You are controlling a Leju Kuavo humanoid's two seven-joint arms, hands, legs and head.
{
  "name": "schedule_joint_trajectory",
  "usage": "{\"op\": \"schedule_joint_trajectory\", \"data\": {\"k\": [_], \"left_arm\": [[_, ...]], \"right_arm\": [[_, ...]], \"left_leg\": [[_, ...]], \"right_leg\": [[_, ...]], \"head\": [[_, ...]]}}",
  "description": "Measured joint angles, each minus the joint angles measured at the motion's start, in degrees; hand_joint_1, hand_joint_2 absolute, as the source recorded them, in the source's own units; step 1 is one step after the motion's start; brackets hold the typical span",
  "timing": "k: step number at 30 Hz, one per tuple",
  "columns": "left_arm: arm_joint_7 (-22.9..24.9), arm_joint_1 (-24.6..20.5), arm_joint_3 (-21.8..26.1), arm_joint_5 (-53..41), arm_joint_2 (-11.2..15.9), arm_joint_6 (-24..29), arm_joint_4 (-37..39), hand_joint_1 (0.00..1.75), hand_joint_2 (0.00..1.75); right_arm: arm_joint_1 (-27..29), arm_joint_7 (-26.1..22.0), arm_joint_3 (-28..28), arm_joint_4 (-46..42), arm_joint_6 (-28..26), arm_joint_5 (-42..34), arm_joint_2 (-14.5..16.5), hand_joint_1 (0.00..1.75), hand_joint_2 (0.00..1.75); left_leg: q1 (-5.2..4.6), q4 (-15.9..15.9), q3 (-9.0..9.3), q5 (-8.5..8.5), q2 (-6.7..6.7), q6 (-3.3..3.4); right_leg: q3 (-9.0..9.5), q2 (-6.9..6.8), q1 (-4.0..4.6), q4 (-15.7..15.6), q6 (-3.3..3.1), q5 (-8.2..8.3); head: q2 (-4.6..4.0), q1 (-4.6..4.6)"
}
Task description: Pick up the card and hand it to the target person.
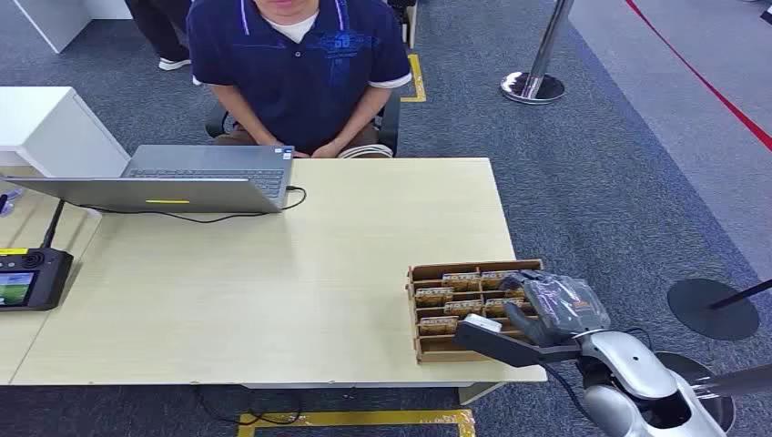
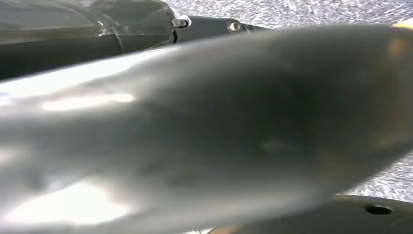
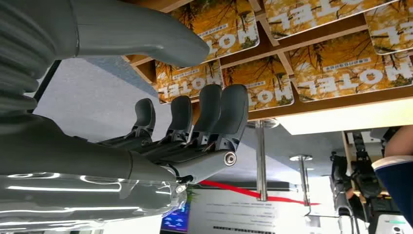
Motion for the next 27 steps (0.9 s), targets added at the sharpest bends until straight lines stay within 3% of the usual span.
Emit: {"op": "schedule_joint_trajectory", "data": {"k": [27], "left_arm": [[0.14, 0.00, -0.02, -0.93, 0.00, -0.02, 0.02, 0.00, 0.00]], "right_arm": [[0.45, 0.04, 0.59, 2.43, 0.13, -1.30, -0.44, 1.09, 1.75]], "left_leg": [[0.00, 0.00, 0.01, 0.00, 0.00, 0.00]], "right_leg": [[-0.01, 0.01, 0.00, 0.00, 0.00, 0.00]], "head": [[0.00, -0.01]]}}
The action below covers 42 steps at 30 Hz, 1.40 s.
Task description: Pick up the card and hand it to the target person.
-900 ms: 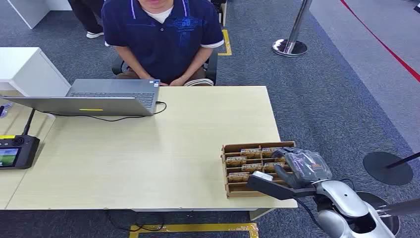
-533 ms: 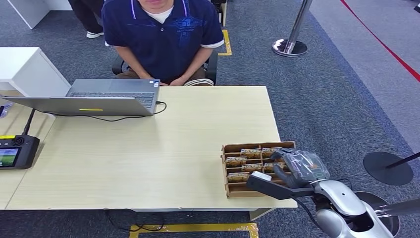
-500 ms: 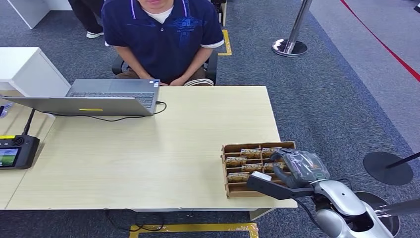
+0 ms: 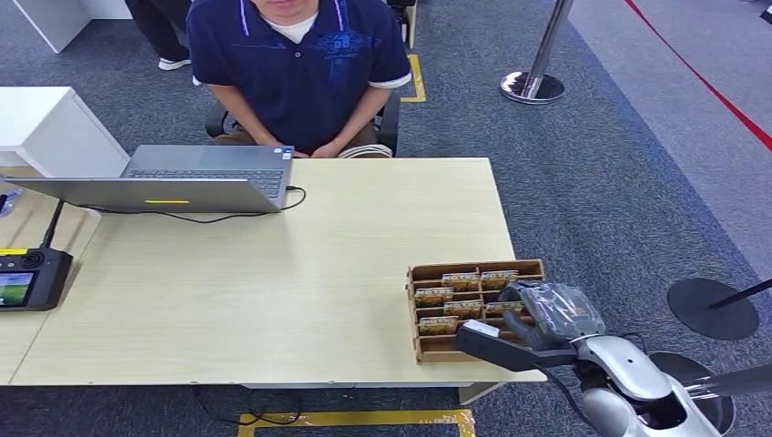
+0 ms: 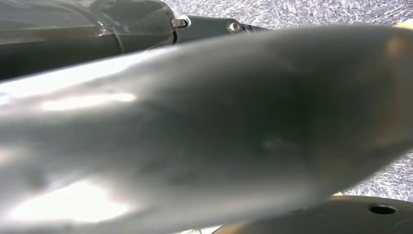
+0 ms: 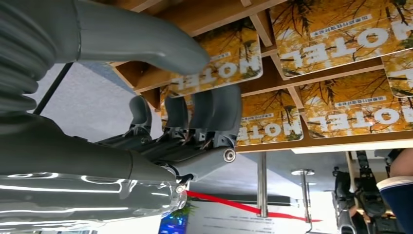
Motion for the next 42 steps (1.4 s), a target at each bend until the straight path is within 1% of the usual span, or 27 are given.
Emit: {"op": "schedule_joint_trajectory", "data": {"k": [3, 7, 12, 16, 18, 19, 22, 29, 42], "left_arm": [[0.01, 0.00, 0.00, -0.01, 0.00, 0.01, 0.00, 0.00, 0.00], [0.02, 0.00, 0.00, -0.01, 0.00, 0.00, 0.00, 0.00, 0.00], [0.01, 0.00, 0.00, -0.01, 0.00, 0.00, 0.00, 0.00, 0.00], [-0.34, 0.00, 0.00, 0.10, 0.00, -0.62, 0.00, 0.00, 0.00], [-0.93, 0.00, 0.00, 0.32, 0.00, -1.63, 0.00, 0.00, 0.00], [-1.21, 0.00, 0.00, 0.43, 0.00, -2.05, 0.00, 0.00, 0.44], [-1.69, 0.00, 0.00, 0.61, 0.01, -2.60, 0.00, 0.00, 1.75], [-2.46, 0.00, -0.02, 0.04, 0.06, -3.02, 0.00, 0.00, 1.75], [-2.28, 0.00, 0.00, 0.50, 0.18, -1.63, 0.00, 0.00, 1.75]], "right_arm": [[0.01, 0.01, 0.20, 0.06, 0.04, 0.00, 0.01, 1.02, 1.75], [0.01, 0.03, 0.60, 0.35, 0.05, 0.00, 0.01, 1.03, 1.75], [-0.02, 0.03, 0.65, 0.45, 0.07, 0.00, 0.01, 1.30, 1.75], [-0.06, 0.03, 0.67, 0.45, 0.07, 0.00, 0.01, 1.60, 1.75], [-0.06, 0.01, 0.67, 0.45, 0.03, -0.03, 0.01, 1.71, 1.75], [-0.06, 0.00, 0.67, 0.45, -0.02, -0.06, 0.01, 1.74, 1.75], [-0.04, -0.02, 0.67, 0.45, -0.27, -0.08, 0.01, 1.75, 1.75], [0.06, -0.02, 0.67, 0.45, -0.67, 0.41, 0.01, 1.75, 1.75], [-0.21, -0.13, 0.67, 0.44, -0.85, 0.70, 0.01, 1.75, 1.75]], "left_leg": [[0.00, 0.00, 0.00, 0.00, 0.00, 0.00], [0.00, 0.00, 0.00, 0.00, 0.00, 0.00], [0.00, 0.00, 0.00, 0.00, 0.00, 0.00], [0.00, 0.00, 0.00, 0.00, 0.00, 0.00], [0.00, 0.00, 0.00, 0.00, 0.00, 0.00], [0.00, 0.00, 0.00, 0.00, 0.00, 0.00], [0.00, 0.00, 0.00, 0.00, 0.00, 0.00], [0.00, 0.00, 0.01, 0.01, 0.00, 0.00], [0.00, 0.00, 0.00, 0.00, 0.00, 0.00]], "right_leg": [[0.00, 0.00, 0.00, 0.00, 0.00, 0.00], [0.00, 0.00, 0.00, 0.00, 0.00, 0.00], [0.00, 0.00, 0.00, 0.00, 0.00, 0.00], [0.00, 0.00, 0.00, 0.00, 0.00, 0.00], [0.00, 0.00, 0.00, 0.00, 0.00, 0.00], [0.00, 0.00, 0.00, 0.00, 0.00, 0.00], [0.00, 0.00, 0.00, 0.00, 0.00, 0.00], [0.00, 0.00, 0.00, 0.00, 0.00, 0.00], [0.01, 0.00, 0.00, 0.00, 0.00, 0.00]], "head": [[0.00, 0.01], [0.00, 0.00], [0.00, 0.00], [0.00, 0.00], [0.00, 0.00], [0.00, 0.00], [0.00, -0.01], [0.00, 0.00], [0.00, 0.01]]}}
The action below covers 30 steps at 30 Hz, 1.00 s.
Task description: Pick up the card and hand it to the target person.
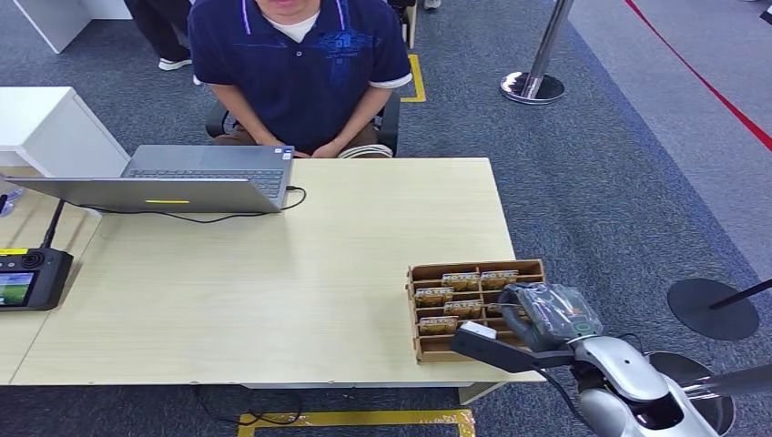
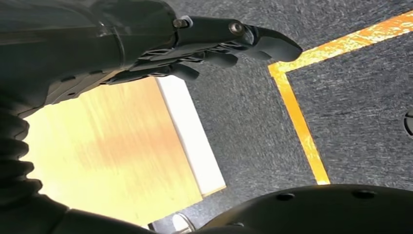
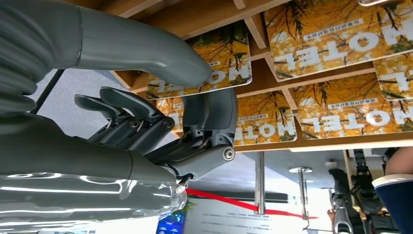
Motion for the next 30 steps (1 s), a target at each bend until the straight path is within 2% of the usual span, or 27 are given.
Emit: {"op": "schedule_joint_trajectory", "data": {"k": [8, 20, 26, 30], "left_arm": [[0.42, 0.00, 0.00, 0.45, 0.22, 0.19, 0.00, 0.00, 1.75], [0.63, 0.00, 0.00, 0.66, 0.27, 0.15, 0.00, 0.00, 1.75], [0.30, 0.00, 0.00, 0.52, 0.28, 0.09, 0.00, 0.00, 1.75], [-0.24, -0.01, 0.00, -0.15, 0.29, -0.17, 0.00, 0.00, 1.75]], "right_arm": [[-1.53, -0.13, -0.82, -1.31, -0.83, -0.27, -0.33, 1.75, 1.75], [-6.21, -1.32, -5.73, -3.72, -0.39, -4.71, -3.24, 1.75, 1.75], [-8.29, -3.74, -8.59, -3.57, 2.08, -12.01, -4.10, 1.75, 1.75], [-9.71, -9.82, -10.38, -1.72, 8.48, -22.55, -4.25, 1.75, 1.75]], "left_leg": [[0.00, 0.00, 0.00, 0.00, 0.00, 0.00], [0.00, 0.01, 0.00, 0.01, 0.00, 0.00], [0.00, 0.01, -0.01, 0.01, 0.00, 0.00], [0.00, 0.00, -0.01, 0.01, 0.00, 0.00]], "right_leg": [[0.00, 0.00, 0.00, 0.00, 0.00, 0.00], [0.00, 0.00, 0.00, 0.00, -0.01, 0.02], [0.00, 0.00, 0.00, 0.00, -0.01, 0.02], [0.00, 0.00, 0.00, 0.00, -0.01, 0.02]], "head": [[0.00, -0.01], [0.00, 0.00], [0.00, 0.00], [0.00, 0.00]]}}
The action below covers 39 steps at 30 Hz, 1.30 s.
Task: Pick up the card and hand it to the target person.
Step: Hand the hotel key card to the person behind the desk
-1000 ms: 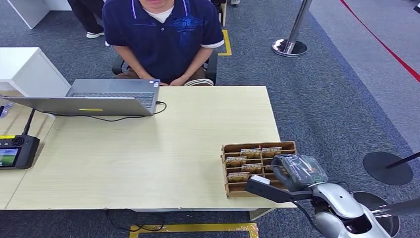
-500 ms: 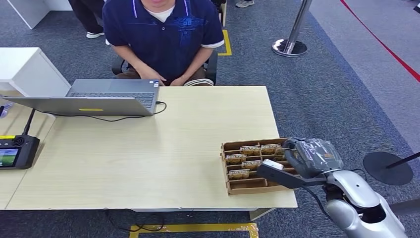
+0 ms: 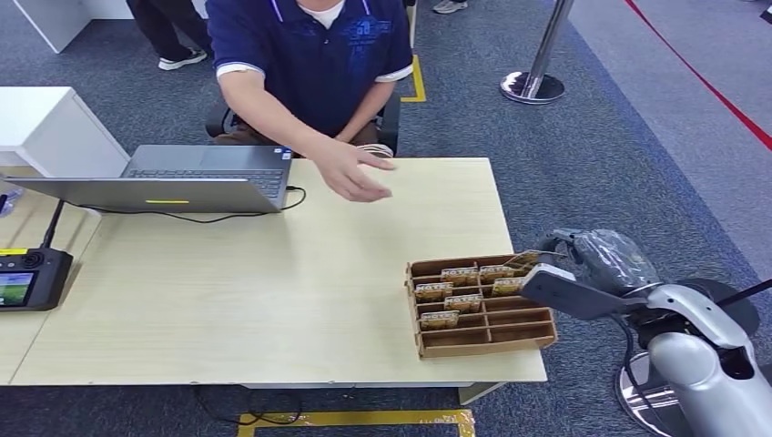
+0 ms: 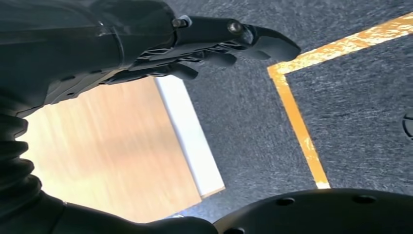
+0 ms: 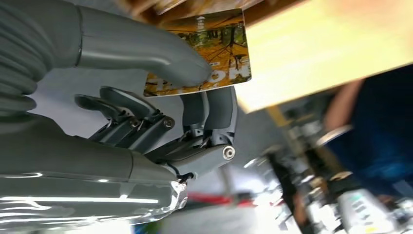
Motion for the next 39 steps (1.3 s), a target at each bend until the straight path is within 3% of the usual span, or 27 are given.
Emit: {"op": "schedule_joint_trajectory", "data": {"k": [6, 17, 21, 30, 39], "left_arm": [[-0.05, -0.07, -0.02, -0.61, 0.07, -0.43, 0.00, 0.00, 1.75], [0.05, -0.11, -0.02, -1.22, 0.13, -0.53, 0.00, 0.00, 1.75], [0.11, -0.11, -0.13, -1.45, 0.14, -0.70, 0.00, 0.00, 1.75], [1.08, -0.63, -0.22, -2.34, 0.14, -0.83, 0.00, 0.00, 1.75], [1.78, -0.80, -0.22, -2.45, 0.14, -0.80, 0.00, 0.00, 1.75]], "right_arm": [[-2.84, -7.33, -0.64, 7.26, 7.22, -11.01, 1.69, 1.75, 1.75], [-5.04, -8.22, -0.57, 13.49, 8.24, -12.62, 4.20, 1.75, 1.75], [-6.11, -9.82, -0.51, 15.31, 11.36, -17.79, 5.27, 1.75, 1.75], [-15.53, -12.16, 0.76, 27.80, 8.86, -26.98, 15.33, 1.75, 1.75], [-26.47, -12.27, 1.03, 39.99, 4.95, -29.19, 22.95, 1.75, 1.75]], "left_leg": [[0.00, 0.00, 0.00, 0.01, 0.00, -0.01], [0.00, 0.00, -0.03, 0.04, -0.05, -0.01], [0.01, 0.00, -0.10, 0.04, -0.03, -0.02], [0.08, 0.00, -0.02, 0.16, 0.00, -0.16], [0.08, 0.00, -0.01, 0.21, 0.01, -0.15]], "right_leg": [[0.00, 0.00, 0.00, 0.01, -0.01, 0.01], [0.00, -0.07, 0.00, 0.01, -0.01, 0.01], [0.00, -0.03, 0.01, 0.02, -0.02, 0.02], [-0.01, 0.02, 0.07, 0.12, -0.09, 0.07], [-0.04, 0.04, 0.06, 0.13, -0.11, 0.08]], "head": [[0.00, -0.01], [0.00, 0.01], [0.00, 0.00], [0.00, -0.01], [0.00, -0.01]]}}
